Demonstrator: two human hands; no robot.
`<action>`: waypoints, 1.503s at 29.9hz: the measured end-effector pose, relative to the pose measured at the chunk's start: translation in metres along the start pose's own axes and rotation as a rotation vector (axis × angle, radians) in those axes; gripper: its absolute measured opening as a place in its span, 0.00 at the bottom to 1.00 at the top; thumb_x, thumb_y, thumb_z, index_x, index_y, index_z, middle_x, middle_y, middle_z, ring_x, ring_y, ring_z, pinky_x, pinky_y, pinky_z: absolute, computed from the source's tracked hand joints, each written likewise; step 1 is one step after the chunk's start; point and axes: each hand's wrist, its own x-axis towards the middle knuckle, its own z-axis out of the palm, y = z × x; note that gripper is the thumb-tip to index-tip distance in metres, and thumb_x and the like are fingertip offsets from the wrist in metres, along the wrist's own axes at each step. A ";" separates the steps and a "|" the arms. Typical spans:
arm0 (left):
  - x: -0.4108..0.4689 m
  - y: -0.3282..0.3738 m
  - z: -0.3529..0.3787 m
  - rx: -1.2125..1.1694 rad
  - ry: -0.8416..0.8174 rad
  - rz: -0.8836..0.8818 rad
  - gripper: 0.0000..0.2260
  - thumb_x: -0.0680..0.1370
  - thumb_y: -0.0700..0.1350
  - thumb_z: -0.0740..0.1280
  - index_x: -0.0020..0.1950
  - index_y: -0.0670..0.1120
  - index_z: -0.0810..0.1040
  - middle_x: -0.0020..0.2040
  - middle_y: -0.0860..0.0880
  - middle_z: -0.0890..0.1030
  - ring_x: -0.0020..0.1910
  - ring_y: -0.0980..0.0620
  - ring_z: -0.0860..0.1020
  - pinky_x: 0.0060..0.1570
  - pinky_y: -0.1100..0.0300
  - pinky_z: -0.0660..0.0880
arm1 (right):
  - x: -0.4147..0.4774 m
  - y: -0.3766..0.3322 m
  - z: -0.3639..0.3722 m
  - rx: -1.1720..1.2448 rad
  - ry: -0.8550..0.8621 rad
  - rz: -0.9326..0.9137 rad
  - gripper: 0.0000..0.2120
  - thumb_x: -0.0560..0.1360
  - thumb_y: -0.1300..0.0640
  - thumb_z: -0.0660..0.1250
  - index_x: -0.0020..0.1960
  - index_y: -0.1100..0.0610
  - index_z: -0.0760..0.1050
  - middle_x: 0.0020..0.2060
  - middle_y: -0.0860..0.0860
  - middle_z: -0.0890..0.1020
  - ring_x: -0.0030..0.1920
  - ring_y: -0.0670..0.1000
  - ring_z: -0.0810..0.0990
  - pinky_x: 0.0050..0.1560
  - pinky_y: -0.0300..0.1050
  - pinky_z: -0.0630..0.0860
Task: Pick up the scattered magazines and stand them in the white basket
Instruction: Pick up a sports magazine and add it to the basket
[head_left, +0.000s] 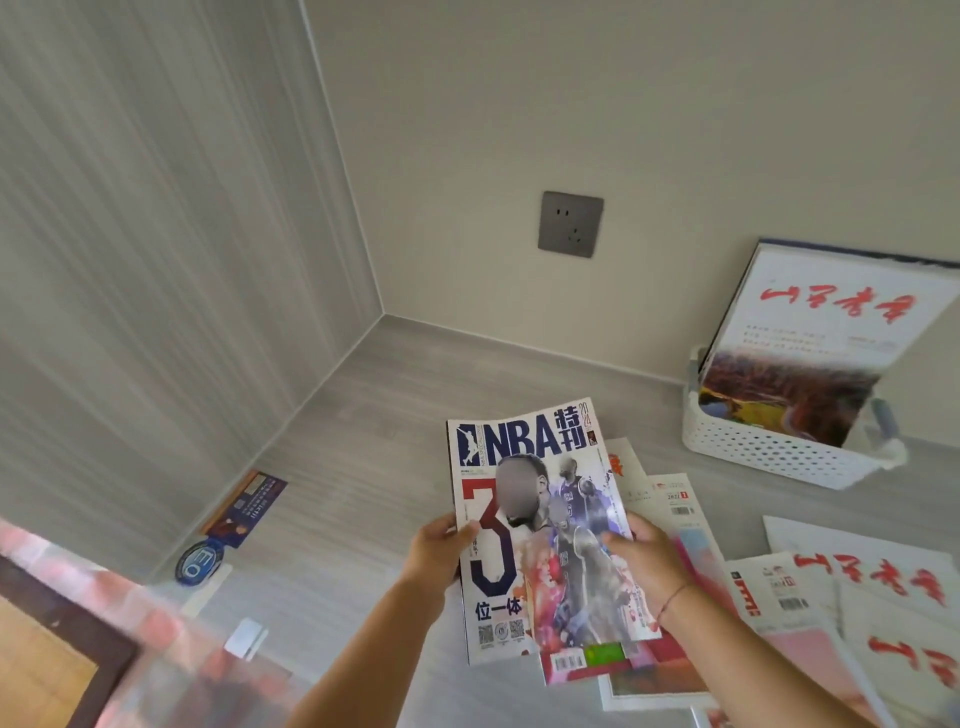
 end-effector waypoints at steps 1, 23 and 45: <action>0.000 0.005 0.008 0.027 -0.018 0.022 0.04 0.76 0.39 0.66 0.48 0.46 0.80 0.41 0.47 0.85 0.37 0.50 0.84 0.34 0.59 0.80 | -0.002 -0.002 -0.008 0.039 0.017 -0.008 0.13 0.75 0.64 0.64 0.58 0.55 0.76 0.56 0.54 0.81 0.54 0.55 0.79 0.51 0.49 0.77; 0.007 0.179 0.291 0.211 -0.231 0.564 0.08 0.72 0.36 0.70 0.50 0.43 0.84 0.42 0.49 0.85 0.34 0.57 0.82 0.38 0.67 0.79 | 0.033 -0.091 -0.301 -0.039 0.512 -0.310 0.10 0.70 0.61 0.71 0.45 0.68 0.78 0.43 0.65 0.83 0.45 0.65 0.82 0.51 0.59 0.80; 0.086 0.147 0.366 0.361 0.024 0.477 0.04 0.71 0.41 0.73 0.40 0.49 0.80 0.41 0.48 0.85 0.38 0.47 0.83 0.41 0.50 0.81 | 0.131 -0.041 -0.324 -0.088 0.612 -0.157 0.10 0.72 0.60 0.67 0.33 0.56 0.74 0.30 0.52 0.80 0.33 0.53 0.76 0.42 0.46 0.77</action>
